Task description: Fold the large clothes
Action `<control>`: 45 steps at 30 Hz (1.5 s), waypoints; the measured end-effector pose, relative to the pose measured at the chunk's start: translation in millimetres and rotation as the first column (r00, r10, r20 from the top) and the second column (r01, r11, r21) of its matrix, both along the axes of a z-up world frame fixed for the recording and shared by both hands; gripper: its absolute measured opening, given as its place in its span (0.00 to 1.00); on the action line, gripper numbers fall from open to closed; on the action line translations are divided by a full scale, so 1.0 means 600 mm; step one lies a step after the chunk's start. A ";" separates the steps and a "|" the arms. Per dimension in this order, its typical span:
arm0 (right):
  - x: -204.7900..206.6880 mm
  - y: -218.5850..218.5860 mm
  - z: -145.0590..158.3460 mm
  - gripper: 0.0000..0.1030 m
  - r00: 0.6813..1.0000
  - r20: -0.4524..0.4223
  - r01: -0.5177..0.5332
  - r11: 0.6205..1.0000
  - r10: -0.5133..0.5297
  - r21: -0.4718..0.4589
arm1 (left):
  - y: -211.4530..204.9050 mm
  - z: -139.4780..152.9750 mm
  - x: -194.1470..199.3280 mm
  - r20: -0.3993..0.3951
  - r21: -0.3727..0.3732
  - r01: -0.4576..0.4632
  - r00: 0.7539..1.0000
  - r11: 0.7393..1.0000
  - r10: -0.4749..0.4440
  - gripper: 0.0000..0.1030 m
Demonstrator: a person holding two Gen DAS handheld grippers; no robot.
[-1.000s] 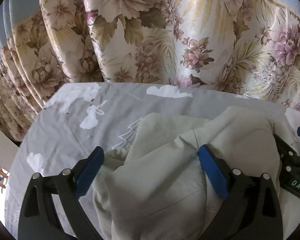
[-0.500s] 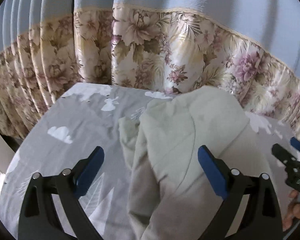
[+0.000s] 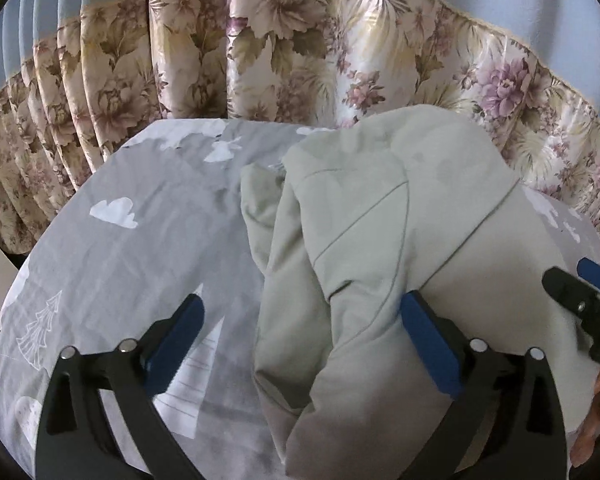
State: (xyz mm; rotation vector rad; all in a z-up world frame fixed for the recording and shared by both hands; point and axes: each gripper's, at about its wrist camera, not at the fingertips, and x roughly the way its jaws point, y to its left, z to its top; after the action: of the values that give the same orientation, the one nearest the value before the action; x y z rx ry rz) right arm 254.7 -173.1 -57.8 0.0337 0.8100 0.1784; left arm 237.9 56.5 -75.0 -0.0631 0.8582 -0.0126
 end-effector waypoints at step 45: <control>-0.148 -0.268 0.028 0.97 0.975 0.151 0.179 0.981 -0.166 -0.078 | -0.275 0.085 -0.091 0.139 0.076 0.158 0.976 0.985 -0.167 0.97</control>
State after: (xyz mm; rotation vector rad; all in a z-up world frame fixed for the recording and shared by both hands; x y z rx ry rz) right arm 166.0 -334.1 -41.0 0.0050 0.6669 -0.0207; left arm 183.4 -108.7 -23.9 0.0682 0.7160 -0.1413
